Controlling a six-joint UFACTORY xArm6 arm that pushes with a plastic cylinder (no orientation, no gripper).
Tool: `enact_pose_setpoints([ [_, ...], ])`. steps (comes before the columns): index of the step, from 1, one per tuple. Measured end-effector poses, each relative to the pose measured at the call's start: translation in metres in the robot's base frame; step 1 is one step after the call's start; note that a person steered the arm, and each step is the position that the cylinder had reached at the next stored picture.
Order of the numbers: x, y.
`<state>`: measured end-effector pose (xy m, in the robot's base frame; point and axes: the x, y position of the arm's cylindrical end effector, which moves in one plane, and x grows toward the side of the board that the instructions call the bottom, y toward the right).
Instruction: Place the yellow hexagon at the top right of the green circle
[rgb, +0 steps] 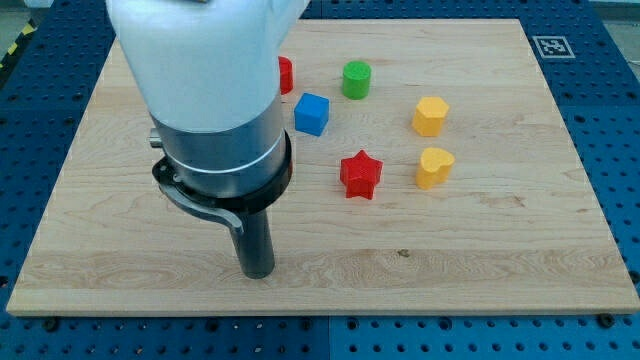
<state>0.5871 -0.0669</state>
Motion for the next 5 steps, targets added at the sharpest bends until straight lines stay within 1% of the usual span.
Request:
enact_pose_setpoints([
  [2, 0.000, -0.004],
  [3, -0.001, 0.011],
  [4, -0.018, 0.097],
  [5, -0.031, 0.170],
])
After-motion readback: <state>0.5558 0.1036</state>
